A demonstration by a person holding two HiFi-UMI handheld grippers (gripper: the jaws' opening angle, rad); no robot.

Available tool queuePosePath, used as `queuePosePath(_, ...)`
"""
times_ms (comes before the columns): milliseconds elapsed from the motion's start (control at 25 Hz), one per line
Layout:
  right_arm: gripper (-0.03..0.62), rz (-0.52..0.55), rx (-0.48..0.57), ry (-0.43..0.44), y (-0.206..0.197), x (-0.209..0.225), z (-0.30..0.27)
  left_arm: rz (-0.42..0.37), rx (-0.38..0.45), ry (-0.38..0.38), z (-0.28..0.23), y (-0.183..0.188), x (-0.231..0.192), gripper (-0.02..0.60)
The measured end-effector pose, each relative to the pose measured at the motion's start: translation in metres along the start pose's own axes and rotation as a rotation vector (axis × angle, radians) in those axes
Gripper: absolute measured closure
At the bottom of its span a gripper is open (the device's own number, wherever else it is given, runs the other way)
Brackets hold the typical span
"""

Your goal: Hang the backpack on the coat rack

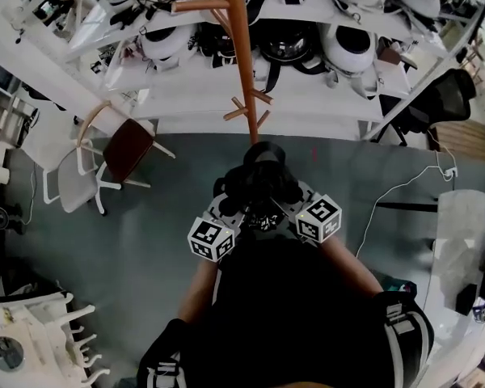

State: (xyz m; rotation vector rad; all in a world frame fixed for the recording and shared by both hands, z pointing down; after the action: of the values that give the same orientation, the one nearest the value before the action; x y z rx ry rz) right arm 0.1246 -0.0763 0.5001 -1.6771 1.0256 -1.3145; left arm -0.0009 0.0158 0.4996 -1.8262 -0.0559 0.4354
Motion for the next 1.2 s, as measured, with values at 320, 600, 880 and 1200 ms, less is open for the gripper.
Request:
queuePosePath(320, 0.480, -0.022, 0.018, -0.062, 0.010, 0.002, -0.057, -0.032, -0.037, -0.062, 0.001, 0.017, -0.066, 0.514)
queuePosePath(600, 0.480, -0.036, 0.026, -0.103, 0.015, 0.009, -0.108, -0.040, -0.047, -0.097, -0.002, 0.024, -0.122, 0.514)
queuePosePath(880, 0.480, -0.064, 0.020, -0.162, 0.013, 0.017, -0.142, -0.044, -0.080, -0.150, -0.009, 0.025, -0.164, 0.514)
queuePosePath(1200, 0.480, -0.106, 0.008, -0.234, 0.007, 0.029, -0.177, -0.056, -0.136, -0.215, -0.023, 0.023, -0.205, 0.514)
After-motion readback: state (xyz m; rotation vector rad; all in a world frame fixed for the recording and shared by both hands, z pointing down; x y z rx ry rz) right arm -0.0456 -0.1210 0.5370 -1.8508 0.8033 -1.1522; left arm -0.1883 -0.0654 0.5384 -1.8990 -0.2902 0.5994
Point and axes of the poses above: the fingertips, and each gripper's own axes: z backward along the fingers, x to its right, y out of its top, the point moved 7 cm from there along z, backward along the fingers, and after that the axes turned 2 degrees about x, right-handed, at the moved point
